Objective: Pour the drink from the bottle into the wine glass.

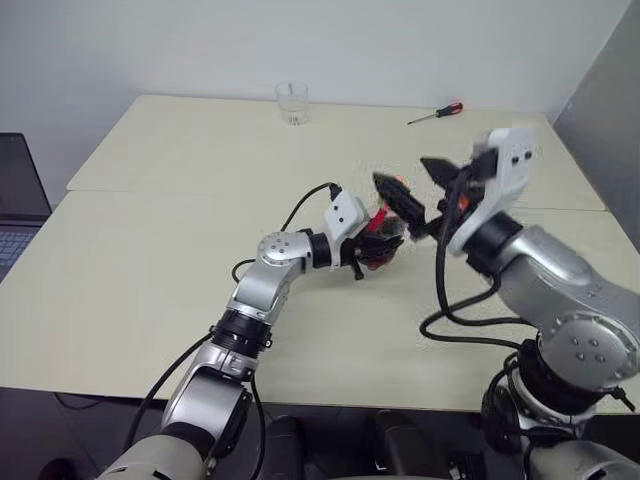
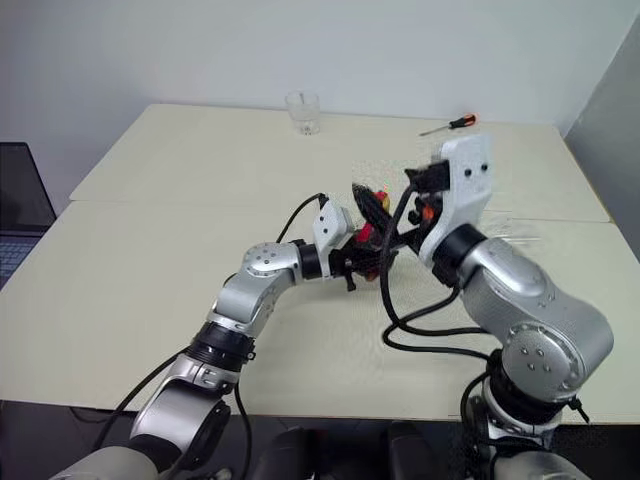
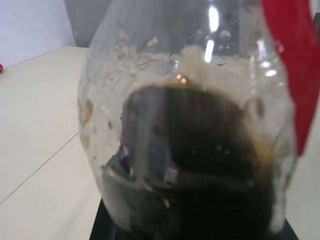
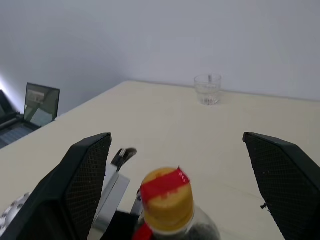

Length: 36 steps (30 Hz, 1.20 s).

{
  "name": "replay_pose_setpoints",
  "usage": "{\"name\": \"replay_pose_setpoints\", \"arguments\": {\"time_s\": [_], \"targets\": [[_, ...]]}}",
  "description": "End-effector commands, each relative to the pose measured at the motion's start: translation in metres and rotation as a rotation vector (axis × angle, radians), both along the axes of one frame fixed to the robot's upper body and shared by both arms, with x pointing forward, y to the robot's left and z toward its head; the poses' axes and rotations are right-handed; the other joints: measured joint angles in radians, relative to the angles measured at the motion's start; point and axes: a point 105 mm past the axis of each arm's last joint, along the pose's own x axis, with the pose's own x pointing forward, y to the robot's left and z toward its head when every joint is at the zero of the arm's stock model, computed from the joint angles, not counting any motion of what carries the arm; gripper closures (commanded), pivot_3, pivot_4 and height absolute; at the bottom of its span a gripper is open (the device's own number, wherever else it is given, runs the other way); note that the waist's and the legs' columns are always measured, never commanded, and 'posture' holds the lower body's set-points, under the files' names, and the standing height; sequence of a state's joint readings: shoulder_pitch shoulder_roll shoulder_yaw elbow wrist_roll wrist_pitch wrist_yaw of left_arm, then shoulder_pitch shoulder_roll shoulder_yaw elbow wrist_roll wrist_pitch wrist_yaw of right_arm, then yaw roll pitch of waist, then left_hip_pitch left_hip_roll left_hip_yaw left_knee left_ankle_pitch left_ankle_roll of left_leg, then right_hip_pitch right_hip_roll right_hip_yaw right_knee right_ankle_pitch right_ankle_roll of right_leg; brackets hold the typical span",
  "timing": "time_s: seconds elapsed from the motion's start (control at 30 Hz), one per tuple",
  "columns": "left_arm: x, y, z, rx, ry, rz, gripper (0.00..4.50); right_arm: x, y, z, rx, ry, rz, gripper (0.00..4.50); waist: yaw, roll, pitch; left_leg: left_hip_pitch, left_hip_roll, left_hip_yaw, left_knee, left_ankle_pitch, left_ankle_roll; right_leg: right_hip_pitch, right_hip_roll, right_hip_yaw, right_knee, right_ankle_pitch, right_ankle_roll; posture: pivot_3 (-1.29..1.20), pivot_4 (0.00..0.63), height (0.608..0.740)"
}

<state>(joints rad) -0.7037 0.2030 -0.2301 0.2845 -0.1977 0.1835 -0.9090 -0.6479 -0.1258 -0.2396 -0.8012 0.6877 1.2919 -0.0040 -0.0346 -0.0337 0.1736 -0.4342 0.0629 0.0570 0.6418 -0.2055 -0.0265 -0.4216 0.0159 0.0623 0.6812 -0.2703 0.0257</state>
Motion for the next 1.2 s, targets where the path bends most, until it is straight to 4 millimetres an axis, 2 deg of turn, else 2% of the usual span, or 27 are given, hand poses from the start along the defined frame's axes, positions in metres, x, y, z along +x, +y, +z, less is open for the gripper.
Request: {"name": "replay_pose_setpoints", "arguments": {"time_s": [0.03, 0.2, 0.63, 0.93, 1.2], "targets": [[-0.006, -0.006, 0.019, -0.045, -0.065, -0.032, 3.44, 0.004, 0.005, 0.005, 0.032, -0.015, -0.026, 0.0, 0.0, 0.0, 0.0, 0.0, 0.0, 0.0, 0.0, 0.0, 0.0, 0.0, 0.0, 0.0, 0.0, 0.0, 0.0, 0.0, 0.15, 0.74], [-0.009, -0.01, 0.019, -0.053, -0.062, -0.043, 3.44, 0.015, 0.01, -0.001, 0.031, 0.01, -0.072, 0.0, 0.001, 0.0, 0.0, 0.0, 0.0, 0.0, 0.0, 0.0, 0.0, 0.0, 0.0, 0.0, 0.0, 0.0, 0.0, 0.0, 0.15, 0.74], [-0.009, -0.011, 0.019, -0.058, -0.059, -0.041, 3.44, 0.034, -0.001, -0.013, 0.028, 0.045, -0.204, 0.0, 0.001, 0.0, 0.0, 0.0, 0.0, 0.0, 0.0, 0.0, 0.0, 0.0, 0.0, 0.0, 0.0, 0.0, 0.0, 0.0, 0.15, 0.74], [-0.009, -0.009, 0.019, -0.058, -0.061, -0.036, 3.44, 0.023, -0.013, -0.008, 0.043, 0.015, -0.181, 0.0, 0.001, 0.0, 0.0, 0.0, 0.0, 0.0, 0.0, 0.0, 0.0, 0.0, 0.0, 0.0, 0.0, 0.0, 0.0, 0.0, 0.15, 0.74], [-0.009, -0.009, 0.017, -0.051, -0.056, -0.044, 3.45, 0.012, -0.023, -0.014, 0.007, 0.025, -0.161, 0.0, -0.001, 0.0, 0.0, 0.0, 0.0, 0.0, 0.0, 0.0, 0.0, 0.0, 0.0, 0.0, 0.0, 0.0, 0.0, 0.0, 0.15, 0.74]]}}
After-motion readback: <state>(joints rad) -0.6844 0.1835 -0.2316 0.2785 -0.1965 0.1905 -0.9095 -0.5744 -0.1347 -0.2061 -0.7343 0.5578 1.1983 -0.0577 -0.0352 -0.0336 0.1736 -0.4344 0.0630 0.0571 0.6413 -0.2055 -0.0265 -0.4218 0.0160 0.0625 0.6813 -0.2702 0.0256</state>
